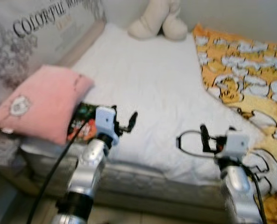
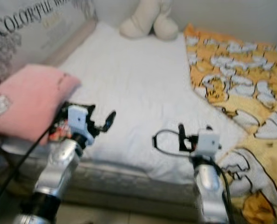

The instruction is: Clean up the room

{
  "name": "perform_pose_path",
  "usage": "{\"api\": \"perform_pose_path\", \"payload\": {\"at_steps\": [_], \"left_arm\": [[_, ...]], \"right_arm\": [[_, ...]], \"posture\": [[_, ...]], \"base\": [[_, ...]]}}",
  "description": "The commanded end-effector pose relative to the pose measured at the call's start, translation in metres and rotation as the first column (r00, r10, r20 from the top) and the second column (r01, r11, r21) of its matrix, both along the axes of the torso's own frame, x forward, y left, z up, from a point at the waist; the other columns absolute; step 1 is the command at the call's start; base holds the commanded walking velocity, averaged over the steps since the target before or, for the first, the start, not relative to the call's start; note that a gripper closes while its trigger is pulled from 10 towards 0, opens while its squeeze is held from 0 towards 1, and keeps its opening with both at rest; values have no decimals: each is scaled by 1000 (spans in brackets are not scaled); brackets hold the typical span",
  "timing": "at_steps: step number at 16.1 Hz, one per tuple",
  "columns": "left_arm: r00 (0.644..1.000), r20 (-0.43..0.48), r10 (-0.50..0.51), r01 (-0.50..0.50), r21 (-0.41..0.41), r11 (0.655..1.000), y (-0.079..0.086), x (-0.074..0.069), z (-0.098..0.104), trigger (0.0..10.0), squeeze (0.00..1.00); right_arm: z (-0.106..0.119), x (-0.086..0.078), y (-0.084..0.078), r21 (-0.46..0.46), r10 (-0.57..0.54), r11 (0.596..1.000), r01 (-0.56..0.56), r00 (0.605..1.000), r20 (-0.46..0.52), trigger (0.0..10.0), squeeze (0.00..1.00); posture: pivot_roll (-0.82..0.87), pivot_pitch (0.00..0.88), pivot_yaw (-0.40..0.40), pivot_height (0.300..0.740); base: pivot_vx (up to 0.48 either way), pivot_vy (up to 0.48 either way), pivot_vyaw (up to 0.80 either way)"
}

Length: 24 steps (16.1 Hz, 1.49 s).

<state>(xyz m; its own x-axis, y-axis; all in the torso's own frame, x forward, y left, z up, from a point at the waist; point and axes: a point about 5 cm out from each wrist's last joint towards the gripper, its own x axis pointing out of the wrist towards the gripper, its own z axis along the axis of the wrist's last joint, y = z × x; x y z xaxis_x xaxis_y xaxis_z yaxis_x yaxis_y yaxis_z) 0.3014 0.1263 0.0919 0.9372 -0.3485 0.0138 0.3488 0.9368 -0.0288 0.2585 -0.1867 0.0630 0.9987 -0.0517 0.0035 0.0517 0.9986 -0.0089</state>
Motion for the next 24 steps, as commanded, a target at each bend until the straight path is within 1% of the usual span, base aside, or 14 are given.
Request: {"api": "perform_pose_path", "payload": {"at_steps": [1, 4, 9, 10, 11, 13, 15, 16, 17, 18, 19, 21, 22, 24], "left_arm": [[1000, 11, -24, 24, -4, 1000, -7, 2, 4, 10000, 0], [999, -20, -40, 40, 6, 999, -7, 2, -2, 10000, 0], [993, -112, -45, 50, 39, 998, -9, 8, -16, 10000, 0], [992, -115, -52, 60, 70, 996, -11, 8, -18, 10000, 0], [988, -134, -74, 94, 147, 985, -21, 11, -25, 10000, 0], [981, -177, -75, 113, 210, 971, -29, 19, -30, 10000, 0], [965, -258, -40, 115, 284, 952, -23, 23, -40, 10000, 0], [945, -327, -34, 142, 311, 940, -18, 21, -50, 10000, 0], [936, -350, -37, 155, 318, 935, -18, 20, -53, 10000, 0], [923, -384, -28, 179, 364, 914, -17, 16, -62, 10000, 0], [920, -387, 55, 115, 401, 909, -13, 18, -67, 10000, 0], [911, -358, 205, -35, 429, 903, -4, 27, -63, 10000, 0], [910, -352, 219, -58, 415, 908, -6, 28, -61, 10000, 0], [903, -400, 157, 5, 374, 927, -23, 21, -69, 10000, 0]], "right_arm": [[-4, -4, -8, -21, -19, 1000, 18, 999, -28, 10000, 0], [-9, -9, -8, -24, -18, 1000, 17, 999, -43, 10000, 0], [-17, -19, -9, -17, -25, 1000, 24, 997, -73, 10000, 0], [-19, -21, -10, -18, -30, 999, 29, 996, -84, 10000, 0], [-26, -25, -12, 6, -50, 999, 51, 992, -119, 10000, 0], [-29, -29, -6, 4, -26, 1000, 26, 991, -131, 10000, 0], [-32, -33, -2, -19, -3, 1000, 1, 989, -145, 10000, 0], [-35, -35, -2, -10, -3, 1000, 1, 987, -160, 10000, 0], [-35, -36, -2, -10, -3, 1000, 1, 987, -163, 10000, 0], [-37, -38, -2, -9, -5, 1000, 4, 985, -171, 10000, 0], [-37, -41, 1, 1, 19, 1000, -19, 984, -175, 10000, 0], [-35, -48, 11, -9, 83, 996, -86, 981, -175, 10000, 0], [-36, -54, 12, -15, 106, 994, -111, 977, -187, 10000, 0], [-38, -74, 9, -20, 114, 992, -121, 969, -220, 10000, 0]], "posture": [[62, 0, -22, 740], [48, 0, -13, 740], [19, 0, 2, 740], [14, 0, 5, 740], [18, 0, 4, 740], [13, 0, 5, 740], [3, 0, 8, 740], [4, 0, 8, 740], [5, 0, 8, 740], [9, 0, 7, 740], [4, 0, -5, 740], [-25, 0, -13, 740], [-45, 13, -19, 740], [-83, 53, -28, 740]], "base": [[326, -349, -744], [341, -330, -744], [0, 0, -750], [0, 0, -750], [0, 0, -750], [0, 0, -753], [0, 0, -753], [0, 0, 0], [0, 0, 0], [0, 0, 0], [0, 0, 0], [0, 0, 0], [0, 0, 0], [0, 0, 0]]}}
